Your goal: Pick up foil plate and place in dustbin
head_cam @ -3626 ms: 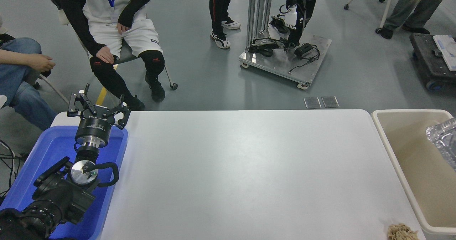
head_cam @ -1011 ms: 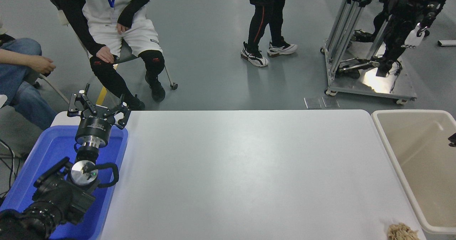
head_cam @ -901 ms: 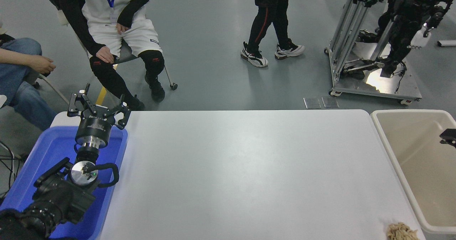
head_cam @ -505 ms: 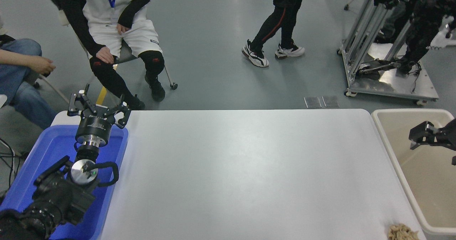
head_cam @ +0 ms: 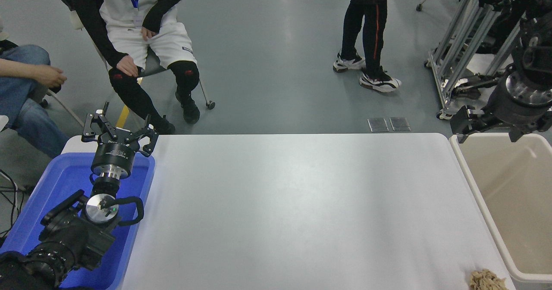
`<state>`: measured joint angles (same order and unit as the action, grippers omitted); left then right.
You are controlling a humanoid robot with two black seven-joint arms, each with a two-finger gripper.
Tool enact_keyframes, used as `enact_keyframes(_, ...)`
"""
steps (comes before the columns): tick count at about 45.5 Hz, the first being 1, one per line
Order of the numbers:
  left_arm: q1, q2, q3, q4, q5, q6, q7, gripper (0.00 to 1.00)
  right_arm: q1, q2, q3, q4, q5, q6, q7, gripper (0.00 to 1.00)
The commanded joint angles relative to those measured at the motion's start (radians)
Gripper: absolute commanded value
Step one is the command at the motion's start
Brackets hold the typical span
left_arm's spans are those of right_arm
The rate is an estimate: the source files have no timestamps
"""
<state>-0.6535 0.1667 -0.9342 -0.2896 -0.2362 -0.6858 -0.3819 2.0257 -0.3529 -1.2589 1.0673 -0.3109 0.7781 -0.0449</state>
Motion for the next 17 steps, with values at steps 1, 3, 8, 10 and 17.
enact_keyframes(1, 0.0, -0.001, 0.0, 0.0, 0.0, 0.0, 0.0, 0.99, 0.044, 0.061, 0.062, 0.003, -0.002, 0.007, 0.0, 1.0)
enact_keyframes(3, 0.0, 0.0, 0.0, 0.0, 0.0, 0.0, 0.0, 0.99, 0.041, 0.065, 0.067, 0.003, -0.002, 0.007, 0.0, 1.0)
enact_keyframes(8, 0.0, -0.001, 0.0, 0.0, 0.0, 0.0, 0.0, 0.99, 0.034, 0.063, 0.113, 0.003, -0.001, 0.007, 0.0, 1.0)
enact_keyframes(10, 0.0, 0.0, 0.0, 0.0, 0.0, 0.0, 0.0, 0.99, 0.034, 0.061, 0.131, 0.003, -0.002, 0.007, 0.0, 1.0)
enact_keyframes(17, 0.0, 0.0, 0.0, 0.0, 0.0, 0.0, 0.0, 0.99, 0.034, 0.058, 0.134, -0.001, -0.001, 0.007, 0.0, 1.0)
